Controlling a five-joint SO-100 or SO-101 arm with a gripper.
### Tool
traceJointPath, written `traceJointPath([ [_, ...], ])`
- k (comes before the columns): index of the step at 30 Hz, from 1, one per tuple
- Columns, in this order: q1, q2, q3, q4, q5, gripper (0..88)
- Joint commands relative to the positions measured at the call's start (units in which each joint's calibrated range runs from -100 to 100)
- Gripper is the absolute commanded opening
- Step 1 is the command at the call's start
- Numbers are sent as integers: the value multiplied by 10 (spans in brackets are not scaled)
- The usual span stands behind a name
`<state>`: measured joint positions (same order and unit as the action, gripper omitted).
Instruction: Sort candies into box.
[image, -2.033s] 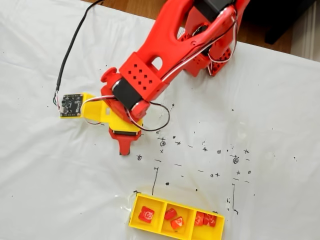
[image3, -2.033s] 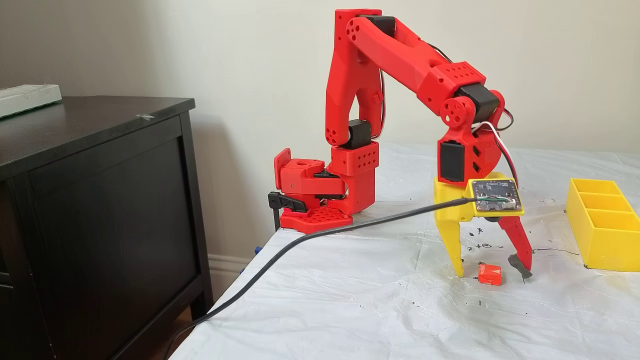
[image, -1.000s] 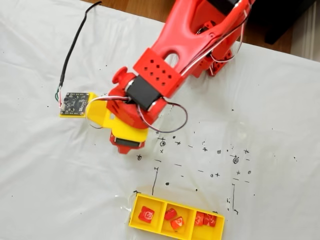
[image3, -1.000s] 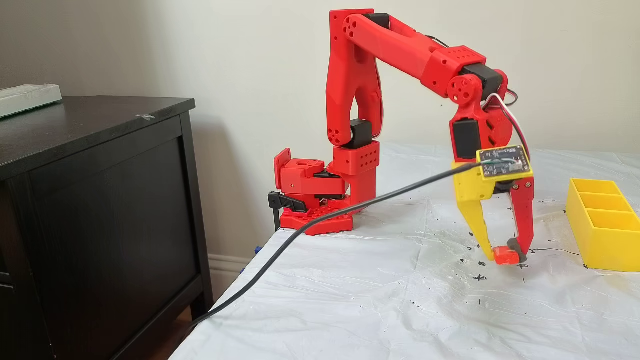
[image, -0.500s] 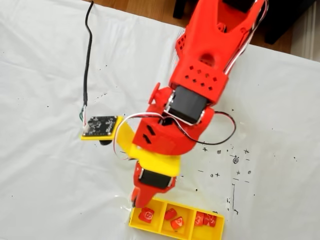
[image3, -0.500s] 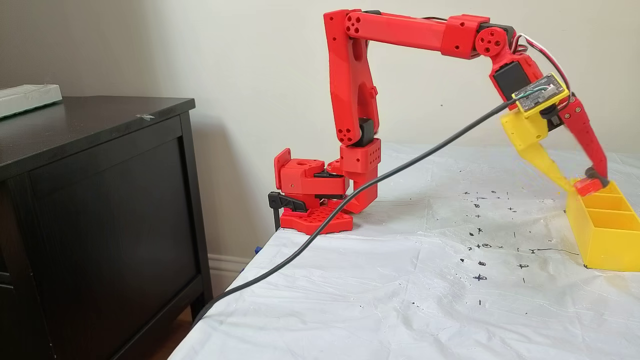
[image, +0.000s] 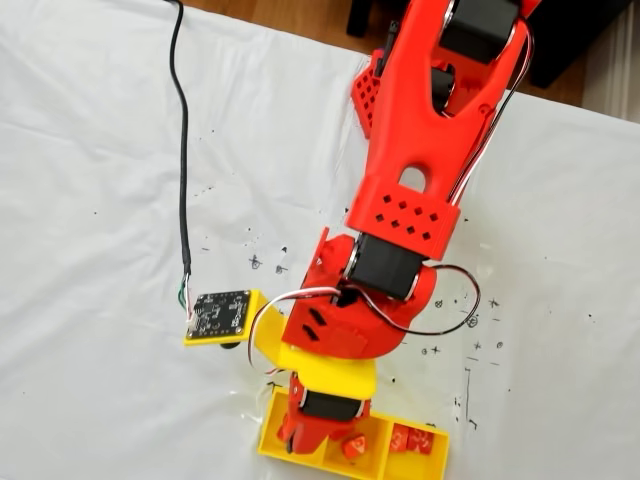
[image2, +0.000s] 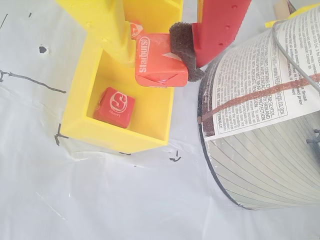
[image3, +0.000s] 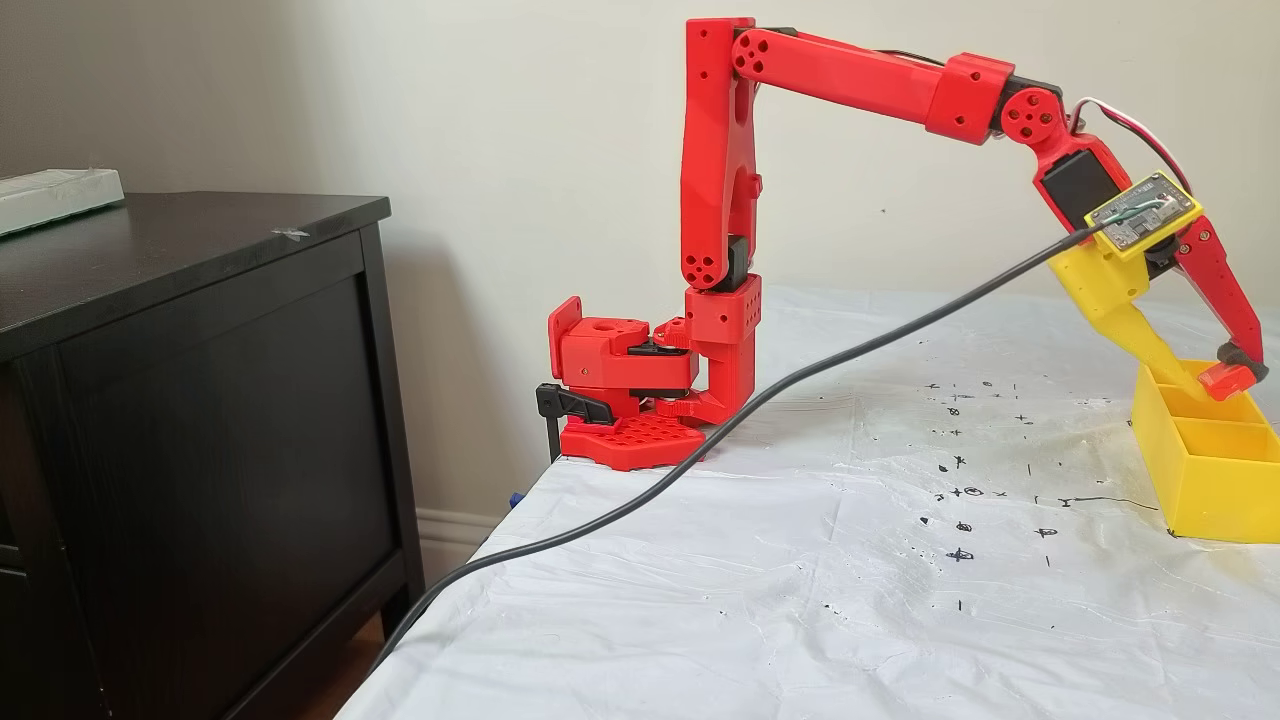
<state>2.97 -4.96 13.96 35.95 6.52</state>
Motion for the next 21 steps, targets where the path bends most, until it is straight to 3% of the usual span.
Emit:
traceJointPath([
  [1, 2, -12, -95, 13, 5, 1],
  [21, 20, 28, -142, 66, 16, 1],
])
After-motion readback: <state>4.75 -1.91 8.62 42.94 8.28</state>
